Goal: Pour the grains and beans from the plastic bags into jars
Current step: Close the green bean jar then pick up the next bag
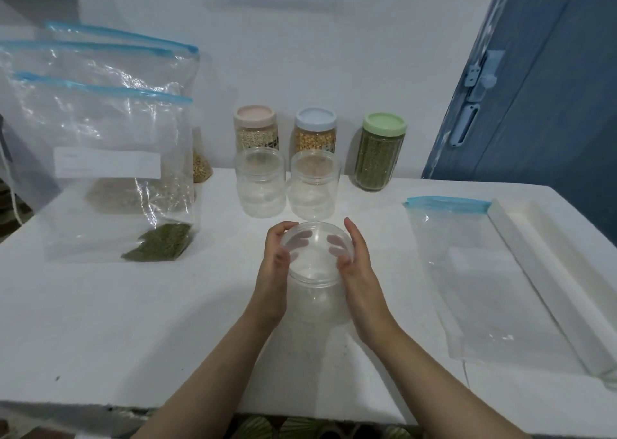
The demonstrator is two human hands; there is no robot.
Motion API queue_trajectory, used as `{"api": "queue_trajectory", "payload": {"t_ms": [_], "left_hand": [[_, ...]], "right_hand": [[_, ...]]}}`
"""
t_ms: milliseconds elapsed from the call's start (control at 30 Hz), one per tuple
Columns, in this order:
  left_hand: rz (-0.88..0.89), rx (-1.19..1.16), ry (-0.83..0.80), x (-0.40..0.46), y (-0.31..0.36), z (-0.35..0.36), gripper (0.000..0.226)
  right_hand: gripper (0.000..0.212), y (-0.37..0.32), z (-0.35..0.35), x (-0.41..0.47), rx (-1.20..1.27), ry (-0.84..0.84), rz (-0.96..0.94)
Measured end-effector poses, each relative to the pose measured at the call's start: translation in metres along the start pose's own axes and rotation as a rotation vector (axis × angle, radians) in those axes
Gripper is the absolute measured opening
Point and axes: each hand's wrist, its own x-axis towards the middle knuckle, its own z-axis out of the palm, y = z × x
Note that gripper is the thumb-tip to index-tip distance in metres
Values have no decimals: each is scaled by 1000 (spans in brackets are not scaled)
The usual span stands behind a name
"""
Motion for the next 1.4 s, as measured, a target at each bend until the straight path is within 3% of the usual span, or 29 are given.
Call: {"api": "queue_trajectory", "payload": {"t_ms": [100,233,367,500,600,667,767,933,1100,1167,1300,1400], "left_hand": [[-51,-34,10,2,1,2,73],[-43,-21,14,2,0,2,73],[-38,-11,25,2,4,4,58],[-21,-12,28,1,5,4,56],[-15,-28,19,1,5,5,57],[-10,-34,17,1,4,5,58],[18,-24,5,0,4,4,69],[-6,128,-146,1,10,-6,98],[-12,341,-390,6,21,-31,107],[7,422,-380,6,26,-39,107],[31,491,-362,5,33,-46,105],[4,473,-339,4,34,-48,109]], "right_hand": [[56,0,2,1,94,50,22],[76,4,2,1,75,16,10],[64,2,0,5,205,15,39],[78,2,-2,2,147,-43,10],[56,4,-2,2,180,8,-6],[66,6,-4,4,200,29,-4],[84,3,-2,1,114,-15,-24],[49,5,-6,3,156,42,6],[40,4,-5,4,121,62,2],[45,4,-7,3,98,26,-10],[83,0,-11,-4,6,-51,-23],[56,-1,-15,-4,9,-7,-37]]}}
